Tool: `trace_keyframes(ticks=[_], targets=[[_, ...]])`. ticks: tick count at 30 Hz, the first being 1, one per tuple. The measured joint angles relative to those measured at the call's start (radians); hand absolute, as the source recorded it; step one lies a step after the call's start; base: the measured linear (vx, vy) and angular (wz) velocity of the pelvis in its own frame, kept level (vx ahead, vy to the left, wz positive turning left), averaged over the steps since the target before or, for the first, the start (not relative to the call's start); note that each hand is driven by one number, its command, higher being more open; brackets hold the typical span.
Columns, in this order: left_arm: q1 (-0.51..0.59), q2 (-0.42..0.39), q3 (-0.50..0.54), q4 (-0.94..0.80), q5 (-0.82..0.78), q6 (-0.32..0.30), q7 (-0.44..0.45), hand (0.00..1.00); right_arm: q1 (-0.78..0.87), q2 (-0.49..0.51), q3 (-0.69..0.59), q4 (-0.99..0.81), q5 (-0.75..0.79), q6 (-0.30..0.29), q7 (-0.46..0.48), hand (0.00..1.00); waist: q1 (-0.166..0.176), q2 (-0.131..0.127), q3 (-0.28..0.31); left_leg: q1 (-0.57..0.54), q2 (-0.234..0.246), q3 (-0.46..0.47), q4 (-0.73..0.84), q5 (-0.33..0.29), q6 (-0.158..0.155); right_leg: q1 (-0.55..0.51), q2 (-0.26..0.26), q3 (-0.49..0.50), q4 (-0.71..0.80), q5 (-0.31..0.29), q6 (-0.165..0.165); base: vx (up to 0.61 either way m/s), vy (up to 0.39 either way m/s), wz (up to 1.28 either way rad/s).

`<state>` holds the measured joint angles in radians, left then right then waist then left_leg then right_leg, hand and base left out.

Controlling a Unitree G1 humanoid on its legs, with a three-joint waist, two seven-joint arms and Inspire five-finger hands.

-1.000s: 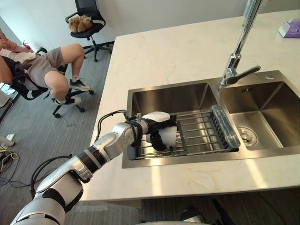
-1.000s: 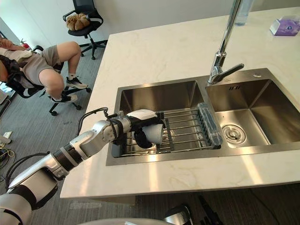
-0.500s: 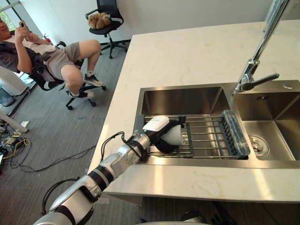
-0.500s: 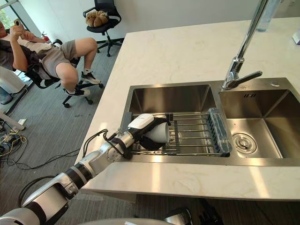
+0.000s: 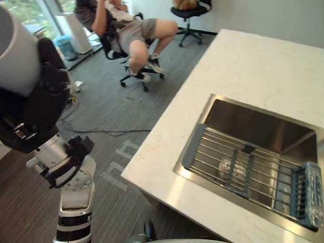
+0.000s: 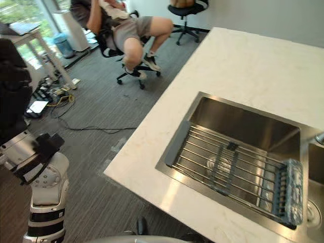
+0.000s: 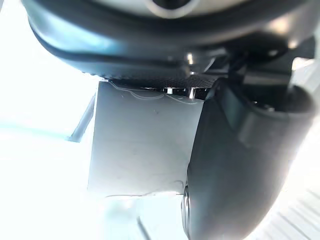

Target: Walk over to the sink, pick up the cup, carry it to the dishwasher, place the cup inside the dishwasher, then close the dishwasher door

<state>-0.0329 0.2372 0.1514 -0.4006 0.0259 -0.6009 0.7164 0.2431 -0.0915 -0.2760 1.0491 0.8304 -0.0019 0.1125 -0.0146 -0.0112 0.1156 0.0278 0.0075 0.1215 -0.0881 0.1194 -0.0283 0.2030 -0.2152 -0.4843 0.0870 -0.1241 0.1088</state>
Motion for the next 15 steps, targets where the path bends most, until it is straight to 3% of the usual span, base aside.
trace_keyframes(ticks=[2,5,7,8,9,13,15], targets=[[0.021,-0.002,0.005,-0.002,-0.006,0.041,-0.001,0.0,-0.01,0.0,-0.006,-0.003,0.0,0.0,0.003,1.0,0.02,-0.023,-0.01,-0.001,-0.027,-0.015,-0.003,-0.002,0.004,-0.003,-0.029,-0.01,0.034,-0.048,0.012,-0.1,0.04,0.31],[0.065,-0.011,0.054,-0.002,-0.004,0.111,0.001,0.0,-0.037,0.001,-0.03,-0.002,-0.008,0.007,-0.002,1.0,0.028,-0.026,-0.007,-0.002,-0.053,-0.03,-0.005,-0.001,0.014,-0.041,-0.068,0.001,0.135,-0.109,0.0,-0.1,0.045,0.22],[0.086,-0.011,0.097,0.004,-0.014,0.138,0.003,0.0,-0.027,0.014,-0.032,-0.014,-0.019,0.025,-0.003,1.0,0.017,-0.026,-0.006,-0.023,-0.065,-0.079,0.006,0.003,0.021,-0.071,-0.032,0.119,0.179,-0.168,-0.059,-0.07,-0.041,0.75],[0.085,-0.011,0.1,0.014,-0.032,0.143,0.003,0.0,-0.002,0.026,-0.032,-0.025,-0.037,0.04,-0.003,1.0,-0.003,-0.032,-0.004,-0.055,-0.083,-0.147,0.037,0.003,0.028,-0.077,0.017,0.21,0.185,-0.2,-0.101,-0.01,-0.133,1.69],[0.086,-0.012,0.098,0.016,-0.037,0.143,0.001,0.0,0.03,0.037,-0.03,-0.027,-0.043,0.057,-0.004,1.0,-0.007,-0.043,0.001,-0.084,-0.112,-0.215,0.067,0.001,0.034,-0.081,0.049,0.267,0.192,-0.223,-0.104,0.02,-0.147,1.8],[0.12,-0.006,0.16,0.045,-0.042,0.151,0.02,0.0,0.138,0.087,-0.011,-0.013,-0.074,0.059,0.014,1.0,0.018,-0.05,0.005,-0.127,-0.165,-0.38,0.093,0.034,0.034,-0.076,0.075,0.343,0.243,-0.228,-0.088,0.09,-0.103,1.39],[0.153,-0.005,0.205,0.055,-0.067,0.16,0.018,0.0,0.142,0.087,-0.011,-0.013,-0.081,0.054,0.02,1.0,0.028,-0.048,0.006,-0.137,-0.168,-0.385,0.108,0.034,0.033,-0.068,0.078,0.351,0.231,-0.228,-0.088,0.01,-0.038,0.48]])
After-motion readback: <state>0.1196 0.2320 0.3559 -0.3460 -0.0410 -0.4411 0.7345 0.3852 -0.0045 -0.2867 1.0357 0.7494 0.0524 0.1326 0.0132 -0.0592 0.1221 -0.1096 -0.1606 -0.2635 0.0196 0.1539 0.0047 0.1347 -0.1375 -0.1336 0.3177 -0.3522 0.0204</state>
